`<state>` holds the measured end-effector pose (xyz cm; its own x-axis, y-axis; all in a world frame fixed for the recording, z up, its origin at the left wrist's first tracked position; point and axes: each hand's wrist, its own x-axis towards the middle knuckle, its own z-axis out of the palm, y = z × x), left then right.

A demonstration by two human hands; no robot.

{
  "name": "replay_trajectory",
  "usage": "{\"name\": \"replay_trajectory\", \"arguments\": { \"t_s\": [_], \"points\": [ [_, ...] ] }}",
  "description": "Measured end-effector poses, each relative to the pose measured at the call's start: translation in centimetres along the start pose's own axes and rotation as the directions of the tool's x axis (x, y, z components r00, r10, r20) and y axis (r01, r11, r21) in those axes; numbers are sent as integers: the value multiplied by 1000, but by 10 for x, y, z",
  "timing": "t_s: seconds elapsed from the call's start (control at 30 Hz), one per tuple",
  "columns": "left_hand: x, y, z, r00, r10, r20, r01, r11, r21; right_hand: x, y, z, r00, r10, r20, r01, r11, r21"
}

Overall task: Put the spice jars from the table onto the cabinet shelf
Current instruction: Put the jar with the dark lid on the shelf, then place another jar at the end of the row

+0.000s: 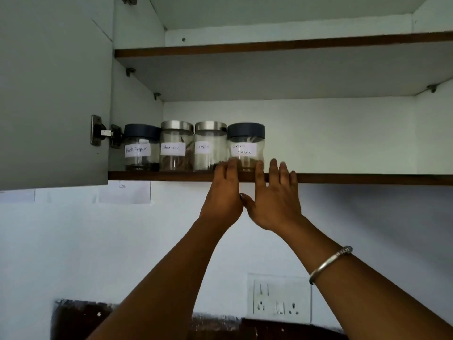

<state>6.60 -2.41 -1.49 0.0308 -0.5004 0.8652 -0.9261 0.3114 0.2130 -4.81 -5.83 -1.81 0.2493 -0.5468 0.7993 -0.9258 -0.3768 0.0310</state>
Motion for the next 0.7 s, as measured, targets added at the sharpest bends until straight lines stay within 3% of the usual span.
{"name": "replay_trajectory", "arguments": {
  "t_s": [0.1, 0.23, 0.4, 0.57, 0.7],
  "points": [
    [-42, -8, 10, 995, 25, 102, -26, 1000, 12, -38, -1, 12, 996, -45, 78, 36, 993, 116],
    [-127, -26, 33, 945, -97, 313, 108, 994, -18, -112, 4, 45, 916, -69, 396, -30, 970, 240],
    [-236, -31, 64, 753, -175, 635, 215, 977, 15, -226, 15, 94, 740, -97, 666, -104, 961, 256],
    [-327, -31, 93, 578, -253, 776, 323, 944, 66, -323, 18, 134, 508, -107, 855, -194, 953, 234],
    [-377, -25, 110, 458, -287, 841, 422, 903, 78, -379, 22, 153, 455, -200, 868, -154, 942, 298]
  ]
}}
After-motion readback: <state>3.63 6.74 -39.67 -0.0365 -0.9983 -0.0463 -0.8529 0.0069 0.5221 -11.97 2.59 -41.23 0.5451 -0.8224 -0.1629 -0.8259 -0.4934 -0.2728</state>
